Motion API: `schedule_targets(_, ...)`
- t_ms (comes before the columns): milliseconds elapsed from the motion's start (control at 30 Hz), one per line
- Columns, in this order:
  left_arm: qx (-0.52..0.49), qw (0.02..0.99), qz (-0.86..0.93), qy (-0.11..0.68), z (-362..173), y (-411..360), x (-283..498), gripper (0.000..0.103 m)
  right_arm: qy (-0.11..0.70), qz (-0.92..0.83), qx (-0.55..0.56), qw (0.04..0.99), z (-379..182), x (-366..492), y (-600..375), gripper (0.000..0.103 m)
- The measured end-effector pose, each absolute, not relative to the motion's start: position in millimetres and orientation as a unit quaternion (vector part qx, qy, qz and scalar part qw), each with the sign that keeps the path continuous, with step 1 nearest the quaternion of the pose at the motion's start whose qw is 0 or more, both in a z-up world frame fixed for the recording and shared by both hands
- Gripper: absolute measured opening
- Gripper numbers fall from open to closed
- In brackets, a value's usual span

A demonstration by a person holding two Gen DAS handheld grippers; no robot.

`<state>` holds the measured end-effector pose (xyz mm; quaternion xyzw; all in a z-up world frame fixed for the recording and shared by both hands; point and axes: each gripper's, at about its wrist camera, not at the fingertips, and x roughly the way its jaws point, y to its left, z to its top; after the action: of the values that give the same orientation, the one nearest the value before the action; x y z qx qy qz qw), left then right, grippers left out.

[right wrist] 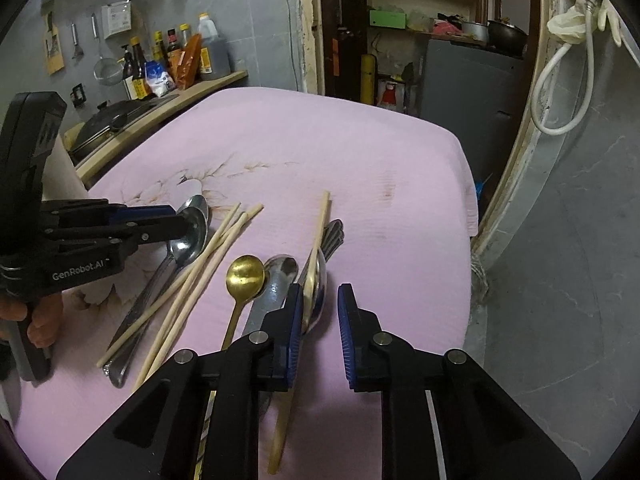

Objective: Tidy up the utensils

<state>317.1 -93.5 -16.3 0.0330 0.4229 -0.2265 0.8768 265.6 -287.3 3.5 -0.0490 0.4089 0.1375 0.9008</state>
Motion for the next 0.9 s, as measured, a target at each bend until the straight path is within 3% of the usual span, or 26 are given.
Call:
schedule_targets(500,0.009,0.86,-0.244,0.449,-20.7,-94.7,325.4,0.016,0.42,0.141,-0.004,0.896,-0.2,273.9,-297.0,0.015)
schedule_targets(667,-0.012,0.861,-0.25,0.443,-16.8,-92.3,325.9,0.004,0.421,0.14,-0.002,0.896,1.0,276.1,-295.4,0.015)
schedule_targets(900,-0.025,0.865,-0.27,0.422,-6.9,-90.9,317.9,0.001,0.428,0.118,0.026,0.896,2.0,277.0,-302.6,0.015)
